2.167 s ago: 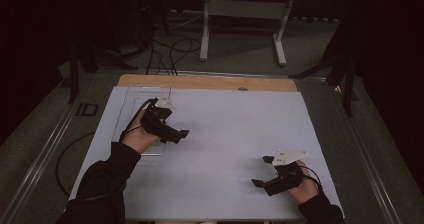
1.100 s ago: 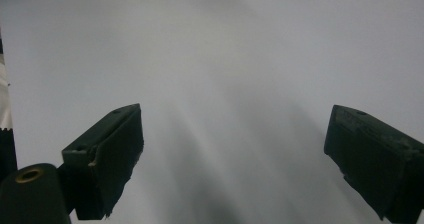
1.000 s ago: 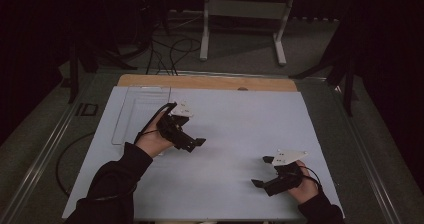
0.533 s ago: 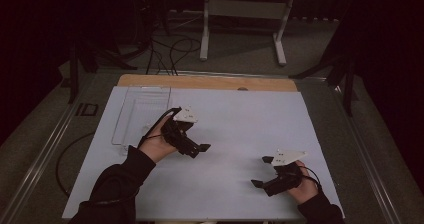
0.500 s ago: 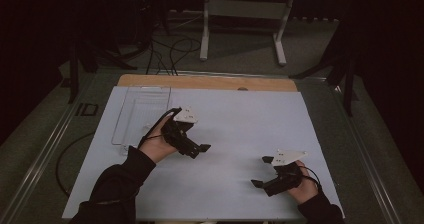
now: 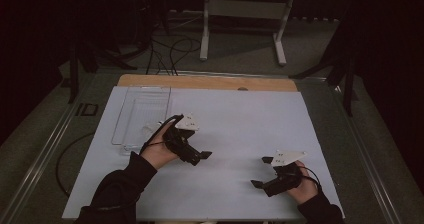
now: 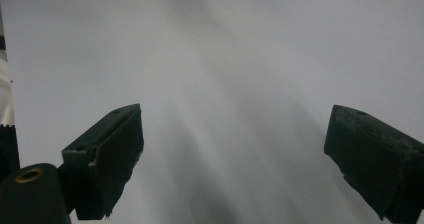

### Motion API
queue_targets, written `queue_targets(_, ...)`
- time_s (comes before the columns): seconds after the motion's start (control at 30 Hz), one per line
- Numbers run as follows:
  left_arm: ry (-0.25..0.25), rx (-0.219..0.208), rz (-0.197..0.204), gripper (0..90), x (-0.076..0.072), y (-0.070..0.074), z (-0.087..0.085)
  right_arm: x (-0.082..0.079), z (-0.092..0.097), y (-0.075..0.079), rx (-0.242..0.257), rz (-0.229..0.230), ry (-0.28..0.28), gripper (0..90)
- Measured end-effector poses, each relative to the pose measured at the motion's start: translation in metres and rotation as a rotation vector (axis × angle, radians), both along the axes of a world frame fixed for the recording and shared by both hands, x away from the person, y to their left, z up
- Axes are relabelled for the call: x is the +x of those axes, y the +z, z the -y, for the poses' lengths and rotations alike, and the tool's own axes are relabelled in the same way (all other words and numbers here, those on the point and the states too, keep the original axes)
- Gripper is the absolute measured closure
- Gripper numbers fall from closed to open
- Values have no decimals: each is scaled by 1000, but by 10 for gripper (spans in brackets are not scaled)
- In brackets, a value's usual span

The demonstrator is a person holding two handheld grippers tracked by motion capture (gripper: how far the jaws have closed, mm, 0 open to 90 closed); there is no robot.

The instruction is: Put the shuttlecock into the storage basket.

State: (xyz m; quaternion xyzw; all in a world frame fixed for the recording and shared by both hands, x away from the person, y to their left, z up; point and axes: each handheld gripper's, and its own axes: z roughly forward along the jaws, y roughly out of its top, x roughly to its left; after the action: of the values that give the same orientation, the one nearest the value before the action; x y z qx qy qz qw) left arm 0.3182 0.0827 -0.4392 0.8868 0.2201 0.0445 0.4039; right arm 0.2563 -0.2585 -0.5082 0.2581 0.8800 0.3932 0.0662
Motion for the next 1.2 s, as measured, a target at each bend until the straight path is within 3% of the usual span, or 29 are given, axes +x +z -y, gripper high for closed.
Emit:
queue_targets(0.6, 9, 6, -29, 0, -14, -22, -12, 0, 0, 0, 0, 2, -3, 91)
queue_targets(1.2, 35, 43, -55, 0, -28, -41, -36, 0, -1, 0, -5, 1, 5, 91)
